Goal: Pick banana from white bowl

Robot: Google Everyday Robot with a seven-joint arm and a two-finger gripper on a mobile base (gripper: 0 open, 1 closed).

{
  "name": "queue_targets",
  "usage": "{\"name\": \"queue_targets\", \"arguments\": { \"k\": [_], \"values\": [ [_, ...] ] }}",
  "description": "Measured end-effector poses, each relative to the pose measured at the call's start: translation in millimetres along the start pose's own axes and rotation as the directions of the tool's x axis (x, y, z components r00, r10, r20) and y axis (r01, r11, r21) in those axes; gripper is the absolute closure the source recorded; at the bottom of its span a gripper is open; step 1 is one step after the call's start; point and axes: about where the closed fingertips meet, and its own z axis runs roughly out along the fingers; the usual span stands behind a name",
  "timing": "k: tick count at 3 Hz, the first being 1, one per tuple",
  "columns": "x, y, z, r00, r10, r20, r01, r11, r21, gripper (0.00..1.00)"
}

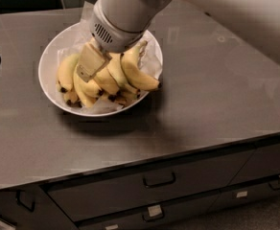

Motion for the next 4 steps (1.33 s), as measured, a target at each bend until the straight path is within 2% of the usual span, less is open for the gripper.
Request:
{"name": "queue_targets", "arguments": {
  "k": [1,2,3,4],
  "values": [
    [7.2,-8.5,6.1,0.998,0.035,-0.046,-0.033,0.9986,0.041,0.33],
    [5.4,-8.2,8.6,0.998,0.036,-0.053,-0.034,0.9985,0.043,0.33],
    [1.5,-5.7,13.9,0.998,0.024,-0.062,-0.023,0.9995,0.022,0.52],
    [1.0,-5.4,14.5,0.998,0.022,-0.063,-0.021,0.9996,0.019,0.75]
  ]
}}
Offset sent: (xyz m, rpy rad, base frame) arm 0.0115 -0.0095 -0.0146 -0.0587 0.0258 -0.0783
